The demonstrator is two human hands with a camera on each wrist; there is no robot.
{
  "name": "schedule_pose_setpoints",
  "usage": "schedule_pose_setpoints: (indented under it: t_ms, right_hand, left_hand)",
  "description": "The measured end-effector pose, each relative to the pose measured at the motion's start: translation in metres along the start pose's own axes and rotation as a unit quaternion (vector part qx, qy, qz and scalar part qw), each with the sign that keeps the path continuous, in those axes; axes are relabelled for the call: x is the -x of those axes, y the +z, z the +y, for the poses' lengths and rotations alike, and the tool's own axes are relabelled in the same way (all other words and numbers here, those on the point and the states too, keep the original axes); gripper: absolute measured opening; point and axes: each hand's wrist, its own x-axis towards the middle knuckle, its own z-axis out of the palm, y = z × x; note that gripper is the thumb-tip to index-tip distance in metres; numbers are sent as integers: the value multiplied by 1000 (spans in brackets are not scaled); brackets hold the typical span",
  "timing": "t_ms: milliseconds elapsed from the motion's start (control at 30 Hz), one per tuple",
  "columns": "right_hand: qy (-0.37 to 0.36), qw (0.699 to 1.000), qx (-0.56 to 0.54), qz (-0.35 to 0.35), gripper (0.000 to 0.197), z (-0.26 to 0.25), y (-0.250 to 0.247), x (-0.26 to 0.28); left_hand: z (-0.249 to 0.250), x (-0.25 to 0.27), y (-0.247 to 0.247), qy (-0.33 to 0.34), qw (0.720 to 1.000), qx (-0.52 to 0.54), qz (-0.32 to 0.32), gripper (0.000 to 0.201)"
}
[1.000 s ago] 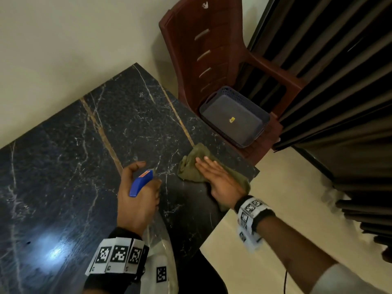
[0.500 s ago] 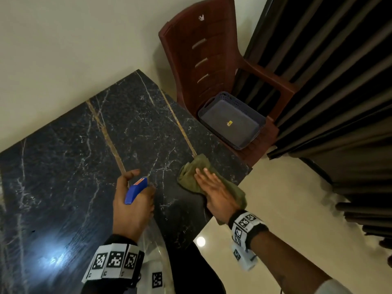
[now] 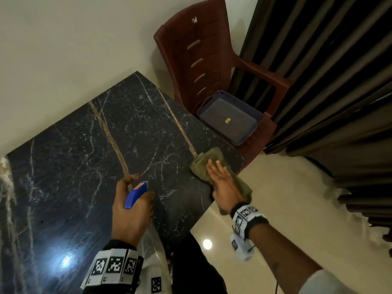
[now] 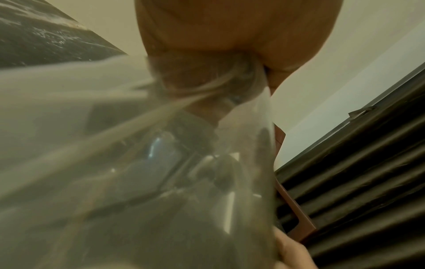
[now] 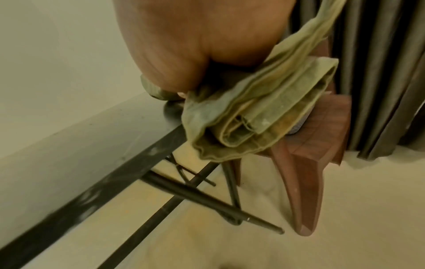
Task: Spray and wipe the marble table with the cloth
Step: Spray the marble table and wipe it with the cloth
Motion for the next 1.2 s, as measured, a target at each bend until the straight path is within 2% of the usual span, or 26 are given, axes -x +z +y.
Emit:
schedule_pose_setpoints:
  t_ms: [100,233,367,433,500,533,667,800,867,967,1000,1200]
  right_hand:
    - [-39,998,-31,-36,74,-14,14,20]
    - [-81,995,-18,-61,66,15,-12,4]
    - [52,998,-35,8,88,57,-36,-35]
    - [80,996,-35,13,89,56,-40,-46]
    - [77,997,-25,8,90,48,-36,-44]
    - [62,998,-20,2,91,41,-30,-36]
    - [-74,995,51,-54,93,15,5,0]
    - [-127,988,47,-77,93,19,1,3]
    - [-96,993,20,-67,93,36,-18,-12]
    - [9,999,-28,-39,89,62,-42,-39]
    - [24,999,-30,-37,89,68,-47,-46]
    - [15,993,-89,-75,85,83,-60,-51]
  left_hand:
    - [-1,0,13,-15,1000,18,-4,42]
    - [-5,-3,21,-22,1000,22,-5,45]
    - [-6,-7,24,-23,1000,0,-5,47]
    - [-3,-11,31,-31,1000,-3,-3,47]
    - [4,-15,43,-38,999,2,-1,47]
    - [8,-17,49,-39,999,6,2,47]
    - [25,-27,78,-35,999,24,28,45]
    - [33,-42,92,-43,998,22,49,46]
    - [35,-49,93,-43,997,19,60,47]
    - [38,-57,88,-32,996,18,84,45]
    - [40,-61,86,-30,995,13,89,45]
    - [65,-68,69,13,990,-17,139,51]
